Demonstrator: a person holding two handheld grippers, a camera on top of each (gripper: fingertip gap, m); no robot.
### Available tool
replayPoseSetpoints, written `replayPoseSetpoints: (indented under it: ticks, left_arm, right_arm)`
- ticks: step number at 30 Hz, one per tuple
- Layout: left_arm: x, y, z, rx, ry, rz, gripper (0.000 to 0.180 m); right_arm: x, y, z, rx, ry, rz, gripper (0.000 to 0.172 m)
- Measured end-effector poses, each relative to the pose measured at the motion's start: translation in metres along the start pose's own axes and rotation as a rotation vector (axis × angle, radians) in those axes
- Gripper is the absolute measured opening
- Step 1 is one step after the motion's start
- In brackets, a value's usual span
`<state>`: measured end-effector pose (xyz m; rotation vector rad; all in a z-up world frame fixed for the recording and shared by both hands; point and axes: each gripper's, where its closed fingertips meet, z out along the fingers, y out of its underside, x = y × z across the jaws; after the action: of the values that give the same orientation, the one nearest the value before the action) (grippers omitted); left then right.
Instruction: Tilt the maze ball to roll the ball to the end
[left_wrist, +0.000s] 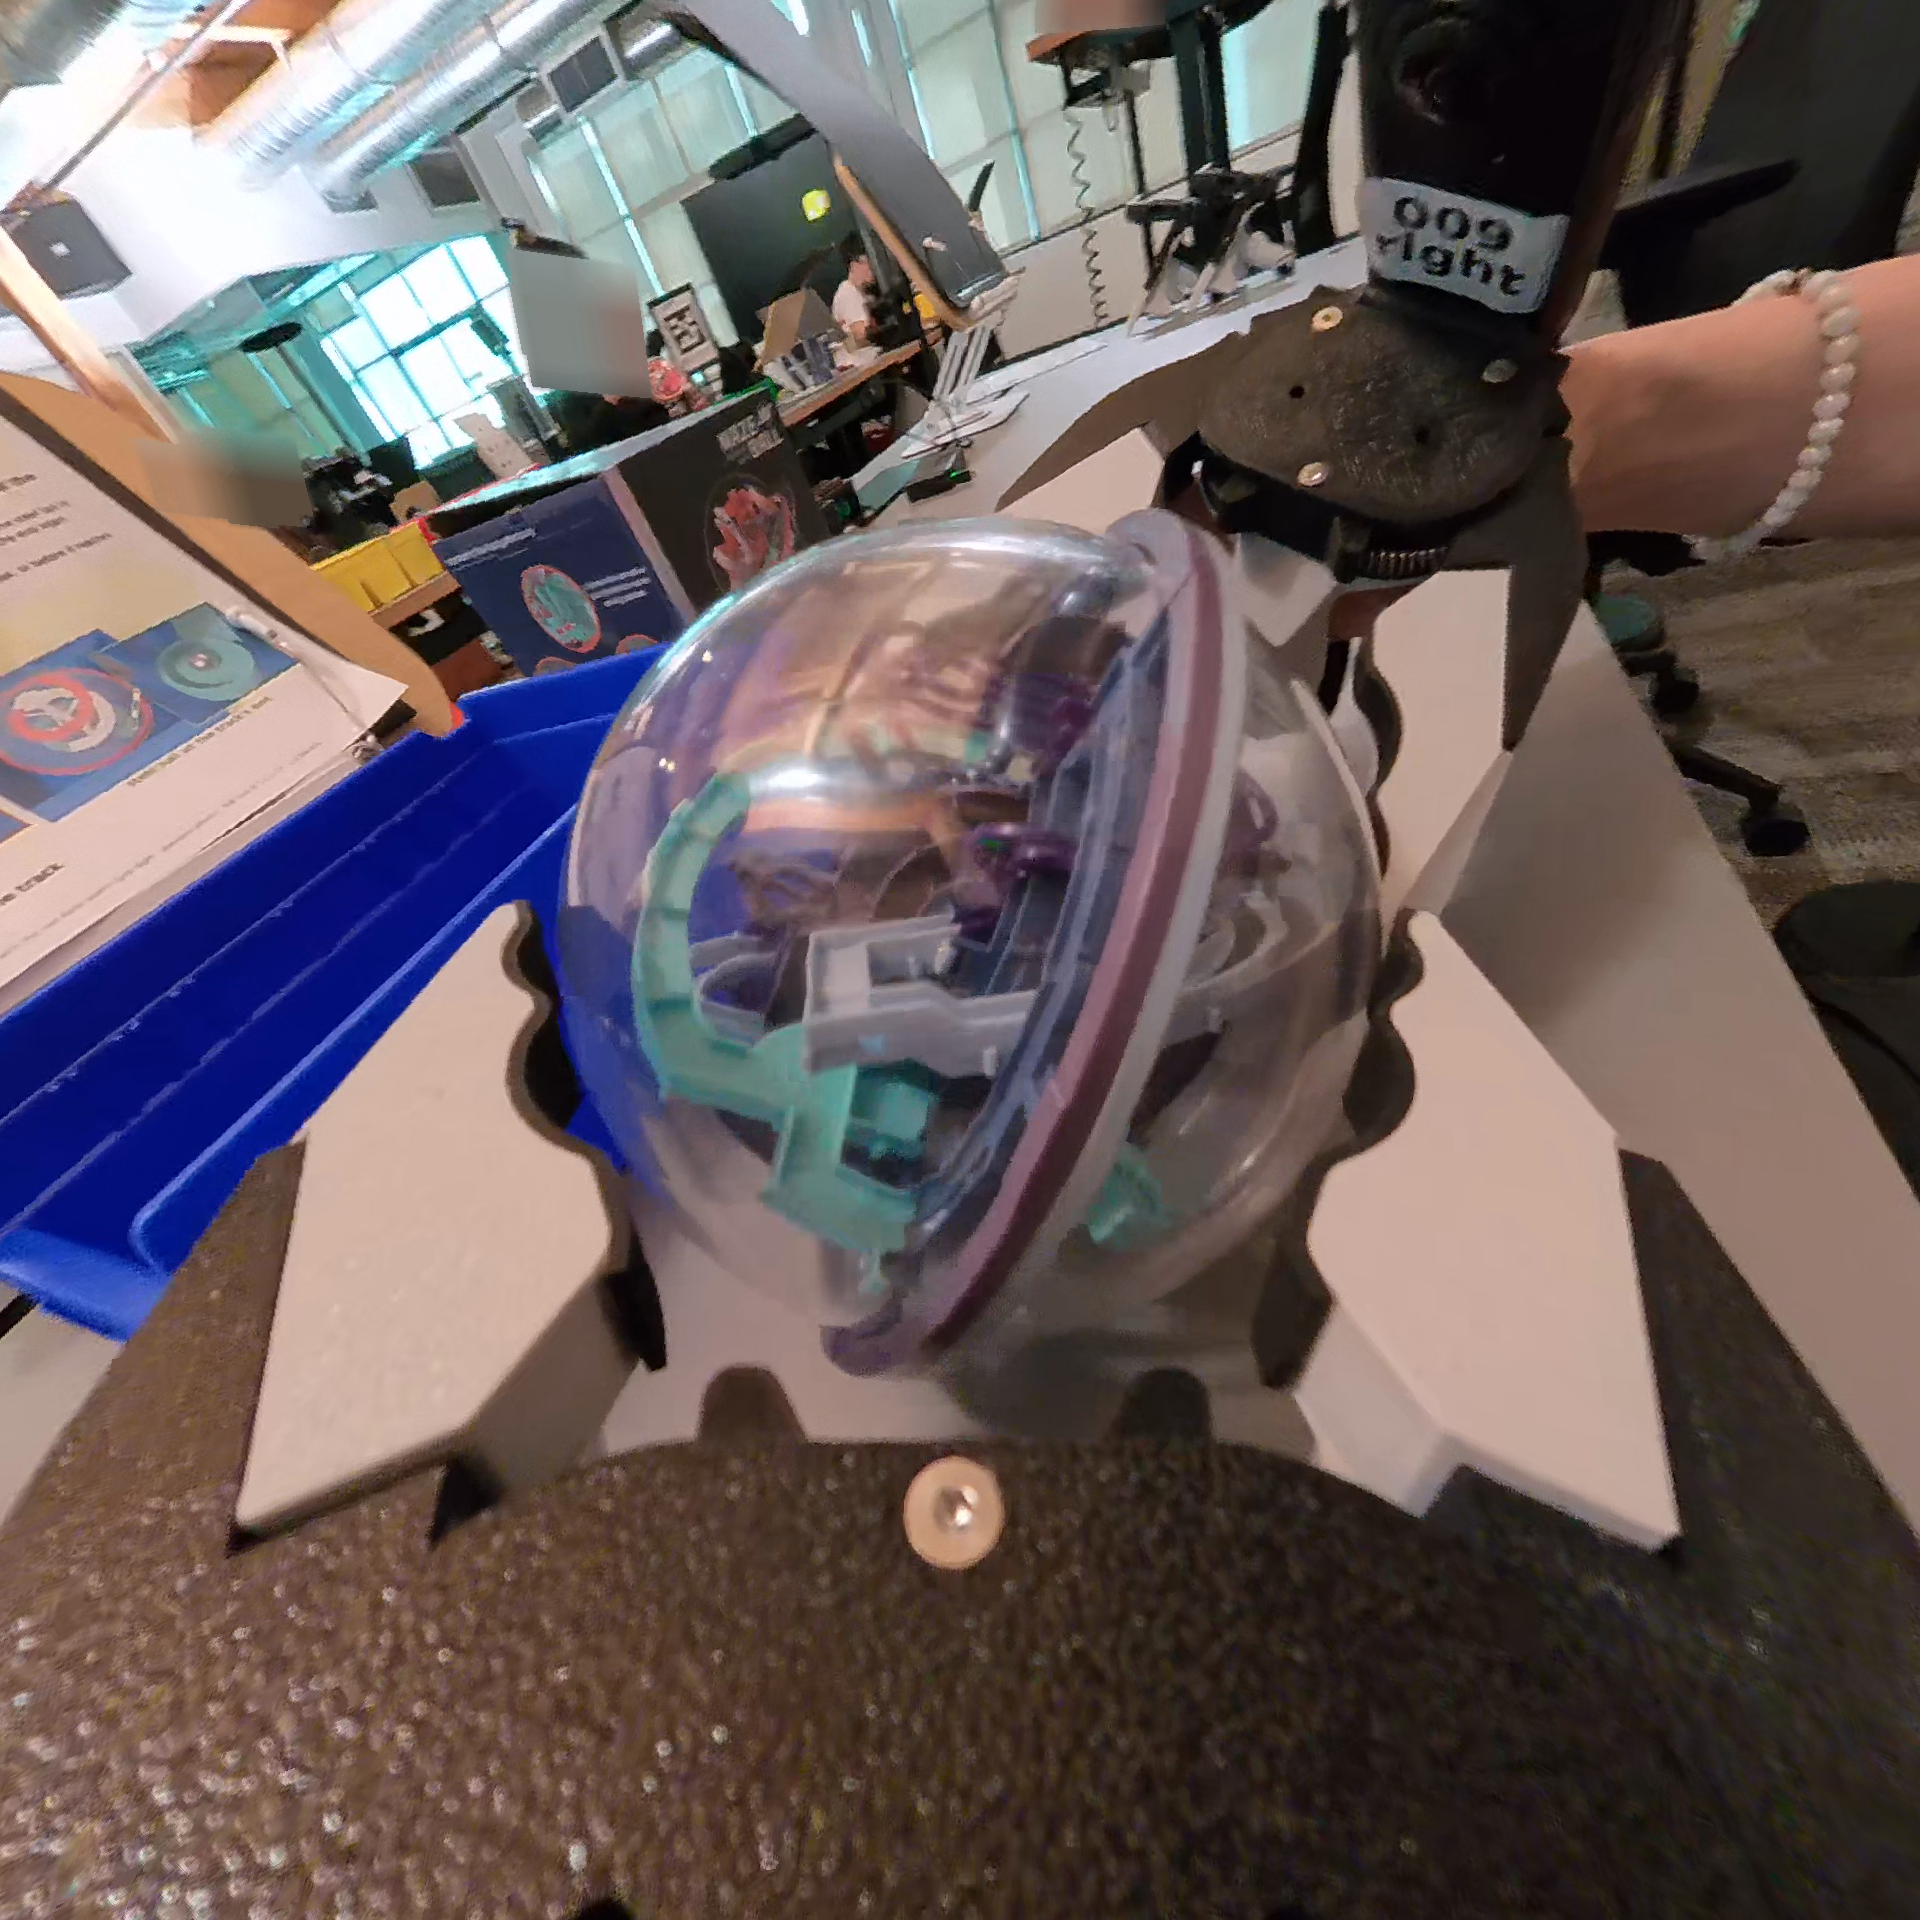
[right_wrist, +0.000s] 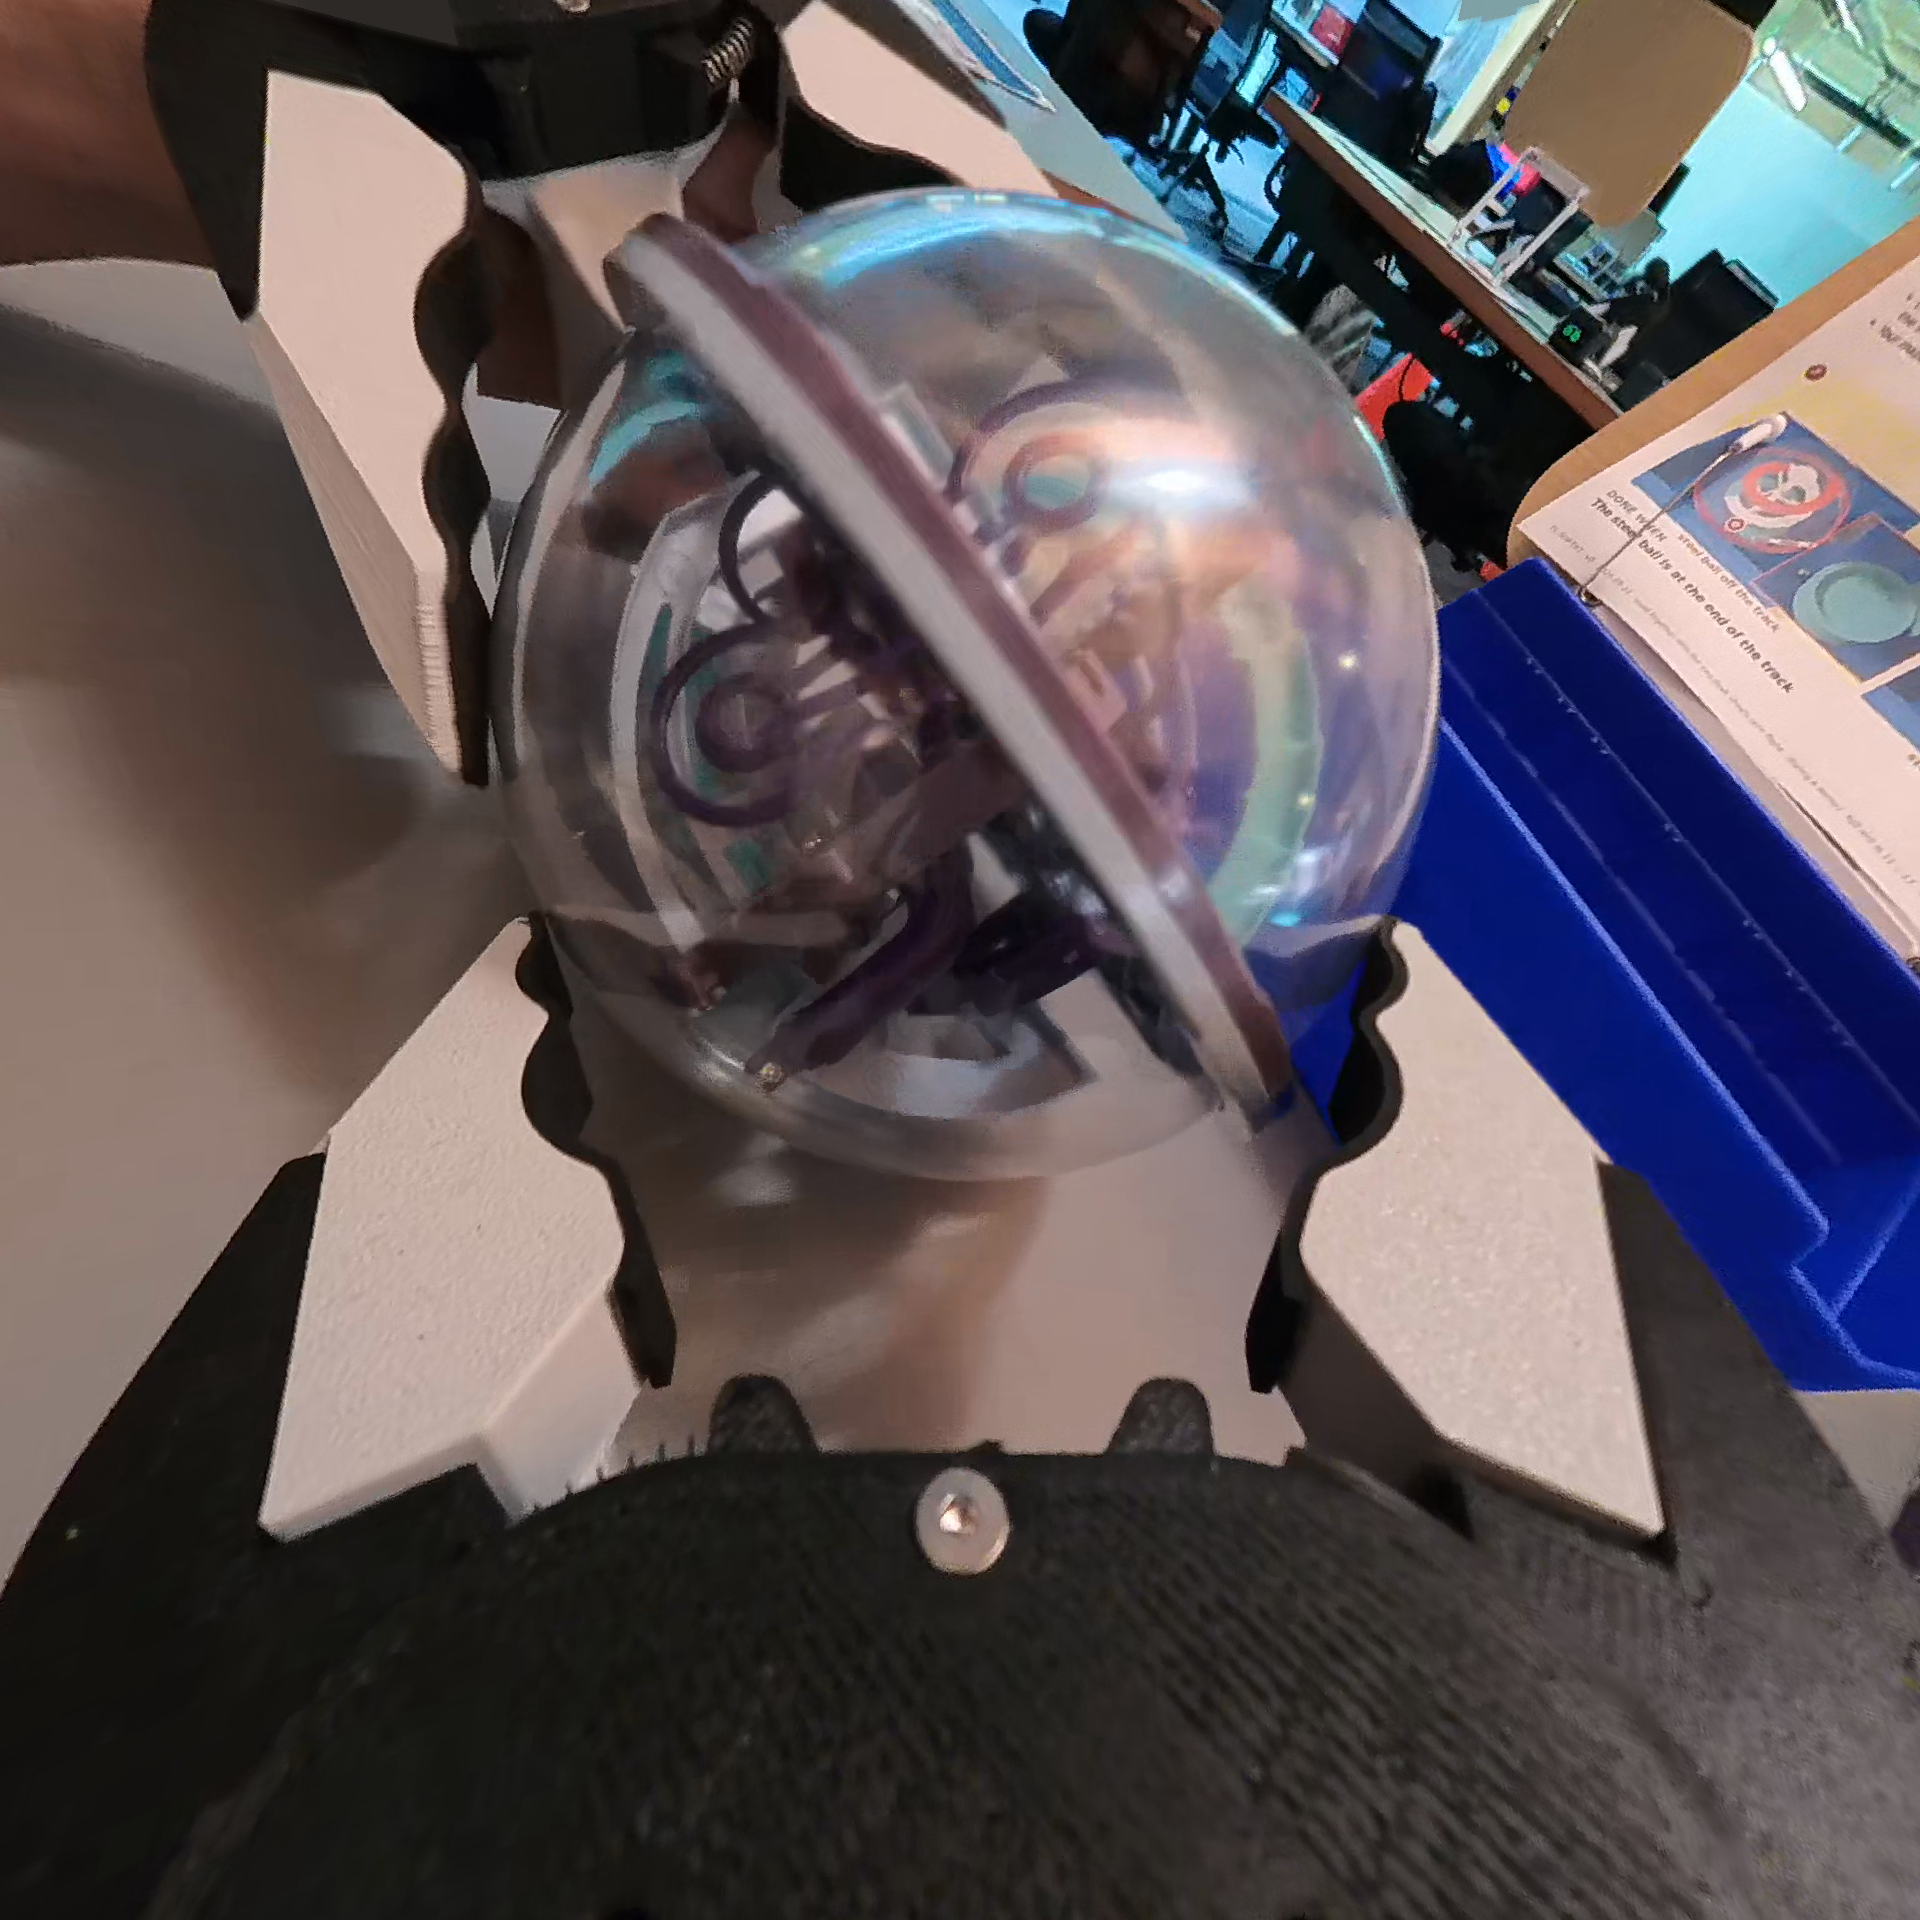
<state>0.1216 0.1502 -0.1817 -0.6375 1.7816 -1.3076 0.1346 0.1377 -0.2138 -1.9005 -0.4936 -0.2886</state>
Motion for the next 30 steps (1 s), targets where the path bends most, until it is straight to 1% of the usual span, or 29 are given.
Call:
replayPoseSetpoints:
  ticks: [3, 5, 10, 19, 26, 30]
  left_arm:
    - [-0.001, 0.008, 0.002, -0.025, -0.032, -0.009, 0.153]
    - [-0.001, 0.007, 0.003, -0.004, -0.035, -0.036, 0.153]
    - [-0.006, 0.008, 0.004, 0.025, -0.017, -0.121, 0.153]
    - [-0.013, 0.009, 0.009, 0.026, 0.031, -0.197, 0.153]
    - [-0.015, 0.01, 0.007, 0.041, 0.04, -0.22, 0.153]
    - [-0.015, 0.009, 0.008, 0.048, 0.047, -0.23, 0.153]
  right_arm:
    - [-0.001, 0.004, 0.001, 0.007, -0.002, 0.007, 0.143]
    - [0.0, 0.004, 0.002, 0.017, 0.01, 0.004, 0.143]
    - [0.003, 0.004, 0.004, 0.018, -0.004, 0.045, 0.143]
    - [0.01, 0.012, 0.007, 0.003, -0.003, 0.035, 0.141]
    - [0.008, 0.01, 0.009, 0.036, -0.019, 0.024, 0.145]
    - [0.01, 0.01, 0.01, 0.051, -0.017, 0.035, 0.143]
